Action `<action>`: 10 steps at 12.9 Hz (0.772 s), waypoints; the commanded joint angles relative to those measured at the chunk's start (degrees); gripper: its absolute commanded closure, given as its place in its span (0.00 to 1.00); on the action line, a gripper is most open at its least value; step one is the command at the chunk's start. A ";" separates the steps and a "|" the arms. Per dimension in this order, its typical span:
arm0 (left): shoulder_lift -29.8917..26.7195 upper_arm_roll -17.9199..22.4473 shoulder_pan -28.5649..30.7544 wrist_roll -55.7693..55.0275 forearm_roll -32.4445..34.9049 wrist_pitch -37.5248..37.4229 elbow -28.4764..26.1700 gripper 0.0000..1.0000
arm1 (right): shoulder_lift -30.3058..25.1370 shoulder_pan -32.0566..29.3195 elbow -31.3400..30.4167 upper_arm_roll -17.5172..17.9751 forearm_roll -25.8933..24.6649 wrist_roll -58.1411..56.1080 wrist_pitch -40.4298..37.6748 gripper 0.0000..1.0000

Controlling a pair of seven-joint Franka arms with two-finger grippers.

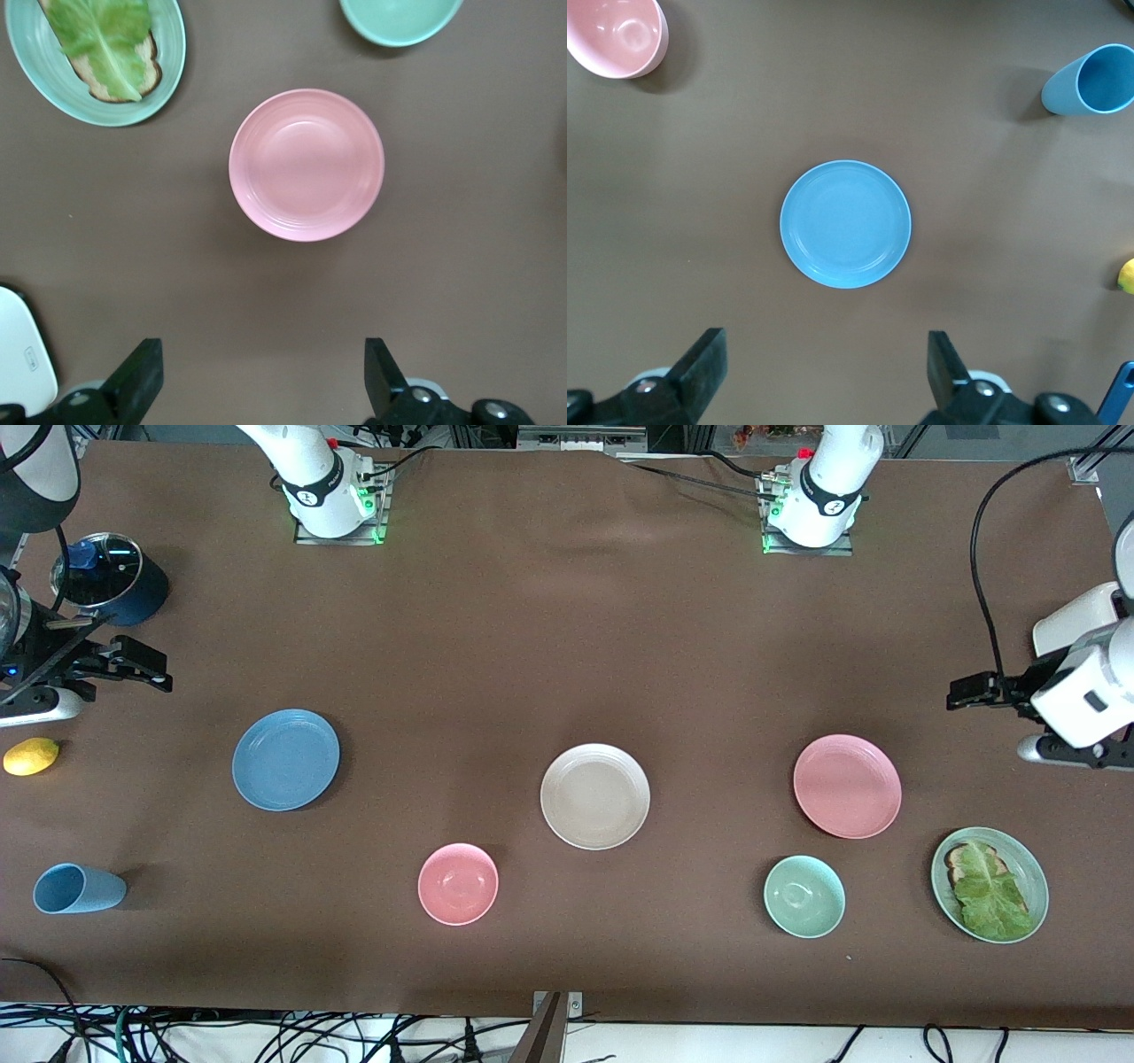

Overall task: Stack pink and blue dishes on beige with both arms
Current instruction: 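Reach the left gripper down to the rim of the pink plate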

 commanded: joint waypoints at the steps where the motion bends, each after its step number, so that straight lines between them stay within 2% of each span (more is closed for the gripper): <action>1: 4.98 -0.03 1.10 -0.25 -0.48 1.80 2.93 0.00 | -0.14 -0.46 0.60 0.14 0.05 -0.18 -1.94 0.00; 4: 10.77 0.15 1.71 0.18 -0.30 3.04 2.93 0.00 | 0.21 -0.47 0.60 0.14 -0.13 -0.35 -2.21 0.00; 7: 15.69 -0.29 3.92 5.17 -2.15 11.81 1.71 0.00 | 0.57 -0.64 0.60 0.14 -0.04 -0.27 -2.21 0.00; 9: 16.23 -0.37 5.66 10.62 -2.68 13.23 0.21 0.00 | 0.74 -1.43 -0.01 0.05 0.05 -2.37 -2.13 0.00; 10: 16.93 -0.38 6.20 11.69 -4.33 16.72 -1.62 0.00 | 1.18 -1.43 0.16 0.05 -0.04 -2.20 -2.12 0.00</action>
